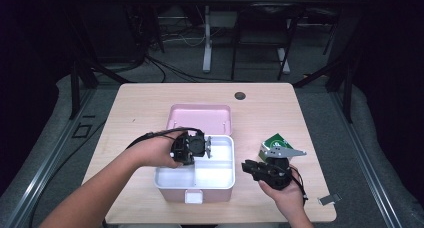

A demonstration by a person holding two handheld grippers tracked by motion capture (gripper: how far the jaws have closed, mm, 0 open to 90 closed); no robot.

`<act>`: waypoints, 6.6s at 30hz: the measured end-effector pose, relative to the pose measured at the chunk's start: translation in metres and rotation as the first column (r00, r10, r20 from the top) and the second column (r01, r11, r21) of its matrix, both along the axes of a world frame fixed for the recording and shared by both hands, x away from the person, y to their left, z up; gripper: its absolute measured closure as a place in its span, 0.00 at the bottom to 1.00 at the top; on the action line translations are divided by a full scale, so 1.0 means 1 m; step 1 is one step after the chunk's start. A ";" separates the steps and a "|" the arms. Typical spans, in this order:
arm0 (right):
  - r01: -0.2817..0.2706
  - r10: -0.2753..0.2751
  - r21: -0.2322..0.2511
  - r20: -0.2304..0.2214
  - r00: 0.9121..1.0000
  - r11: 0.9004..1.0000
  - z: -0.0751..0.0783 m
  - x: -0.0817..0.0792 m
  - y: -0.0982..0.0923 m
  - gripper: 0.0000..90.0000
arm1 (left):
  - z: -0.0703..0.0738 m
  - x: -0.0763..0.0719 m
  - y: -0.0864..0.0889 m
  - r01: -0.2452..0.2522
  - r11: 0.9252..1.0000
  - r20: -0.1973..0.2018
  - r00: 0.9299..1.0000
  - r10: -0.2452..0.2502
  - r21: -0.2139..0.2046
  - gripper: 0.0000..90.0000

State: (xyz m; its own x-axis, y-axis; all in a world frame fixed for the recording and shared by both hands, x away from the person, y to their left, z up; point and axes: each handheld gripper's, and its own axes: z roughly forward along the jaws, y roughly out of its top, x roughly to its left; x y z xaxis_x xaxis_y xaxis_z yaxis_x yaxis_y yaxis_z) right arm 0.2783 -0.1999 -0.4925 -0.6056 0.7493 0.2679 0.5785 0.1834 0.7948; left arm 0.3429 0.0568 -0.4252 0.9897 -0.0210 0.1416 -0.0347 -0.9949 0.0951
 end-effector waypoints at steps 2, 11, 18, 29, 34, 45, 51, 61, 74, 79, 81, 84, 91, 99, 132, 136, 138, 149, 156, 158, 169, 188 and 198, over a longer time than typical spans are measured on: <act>0.002 -0.002 -0.003 0.001 1.000 1.000 0.000 0.000 0.000 0.84 | 0.003 -0.001 0.001 -0.001 1.000 0.007 1.000 0.001 -0.007 0.99; 0.006 -0.006 -0.008 -0.003 1.000 1.000 -0.003 0.002 0.001 0.84 | 0.028 -0.003 0.018 -0.038 0.997 0.035 0.999 0.040 -0.060 0.99; 0.008 -0.008 -0.008 -0.009 1.000 1.000 -0.005 0.002 0.002 0.84 | 0.029 0.003 0.042 -0.130 0.990 0.024 0.991 0.131 -0.058 0.99; 0.002 -0.002 -0.020 -0.020 1.000 1.000 -0.007 0.003 0.003 0.83 | 0.026 0.014 0.100 -0.359 0.929 -0.015 0.933 0.360 -0.093 0.99; 0.003 -0.003 -0.022 -0.022 1.000 1.000 -0.008 0.004 0.004 0.83 | 0.023 0.022 0.131 -0.508 0.851 -0.037 0.861 0.508 -0.136 0.99; 0.008 -0.009 -0.032 -0.028 1.000 0.999 -0.010 0.005 0.004 0.82 | 0.021 0.034 0.196 -0.756 0.618 -0.146 0.651 0.745 -0.214 0.99; 0.010 -0.011 -0.033 -0.026 1.000 0.999 -0.011 0.005 0.004 0.82 | 0.007 0.036 0.214 -0.807 0.558 -0.156 0.587 0.795 -0.191 0.99; 0.013 -0.014 -0.036 -0.028 1.000 0.999 -0.012 0.005 0.004 0.82 | -0.035 0.041 0.223 -0.838 0.532 -0.142 0.546 0.826 -0.125 0.99; 0.011 -0.012 -0.040 -0.036 0.999 0.999 -0.014 0.006 0.004 0.81 | -0.077 0.041 0.222 -0.853 0.513 -0.166 0.522 0.837 -0.096 0.99; 0.009 -0.011 -0.041 -0.038 0.999 0.999 -0.014 0.006 0.004 0.81 | -0.089 0.040 0.220 -0.858 0.506 -0.169 0.514 0.841 -0.086 0.99; 0.011 -0.013 -0.039 -0.039 0.999 0.999 -0.014 0.006 0.004 0.81 | -0.094 0.040 0.220 -0.860 0.503 -0.180 0.510 0.841 -0.085 0.99; 0.010 -0.012 -0.039 -0.038 0.999 0.999 -0.014 0.006 0.004 0.80 | -0.099 0.040 0.221 -0.863 0.499 -0.180 0.506 0.844 -0.083 0.99; 0.015 -0.017 -0.055 -0.033 0.999 0.998 -0.014 0.008 0.005 0.78 | -0.110 0.038 0.219 -0.865 0.497 -0.169 0.502 0.848 -0.075 0.99; 0.013 -0.016 -0.083 -0.033 0.999 0.996 -0.004 0.014 0.006 0.70 | -0.111 0.034 0.218 -0.865 0.490 -0.187 0.502 0.844 -0.110 0.89; -0.066 -0.036 -0.463 -0.209 0.977 0.884 0.036 0.088 -0.004 0.42 | -0.088 0.010 0.238 -0.828 0.513 -0.208 0.556 0.805 -0.226 0.46; -0.086 -0.044 -0.498 -0.244 0.969 0.863 0.037 0.095 -0.006 0.39 | -0.087 0.008 0.238 -0.832 0.504 -0.212 0.549 0.809 -0.233 0.45; -0.078 -0.058 -0.517 -0.241 0.969 0.852 0.038 0.100 -0.009 0.38 | -0.087 0.008 0.238 -0.832 0.504 -0.213 0.549 0.809 -0.230 0.45; -0.111 -0.069 -0.539 -0.302 0.951 0.835 0.039 0.116 -0.023 0.30 | -0.086 0.009 0.239 -0.829 0.507 -0.215 0.553 0.805 -0.237 0.45; -0.116 -0.095 -0.556 -0.336 0.937 0.823 0.035 0.122 -0.033 0.24 | -0.087 0.010 0.238 -0.826 0.513 -0.219 0.559 0.800 -0.233 0.45; -0.114 -0.110 -0.563 -0.348 0.931 0.818 0.034 0.124 -0.035 0.22 | -0.087 0.010 0.238 -0.827 0.512 -0.218 0.558 0.801 -0.233 0.45; -0.102 -0.174 -0.583 -0.399 0.900 0.806 0.023 0.136 -0.046 0.16 | -0.087 0.010 0.238 -0.830 0.507 -0.222 0.553 0.803 -0.233 0.45; -0.121 -0.187 -0.554 -0.466 0.865 0.824 0.012 0.144 -0.054 0.14 | -0.091 0.011 0.237 -0.835 0.502 -0.225 0.546 0.807 -0.224 0.45; -0.134 -0.184 -0.572 -0.463 0.867 0.809 0.008 0.143 -0.049 0.13 | -0.090 0.011 0.238 -0.836 0.501 -0.226 0.544 0.808 -0.224 0.45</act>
State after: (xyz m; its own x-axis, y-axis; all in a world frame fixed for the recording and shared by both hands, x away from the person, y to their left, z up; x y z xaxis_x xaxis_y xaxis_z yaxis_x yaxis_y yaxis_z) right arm 0.4210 -0.2486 -0.4850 -0.4967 0.8673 0.0329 0.8586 0.4854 0.1649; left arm 0.3542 0.2946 -0.5157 0.5467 0.8331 -0.0845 0.8065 -0.4967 0.3206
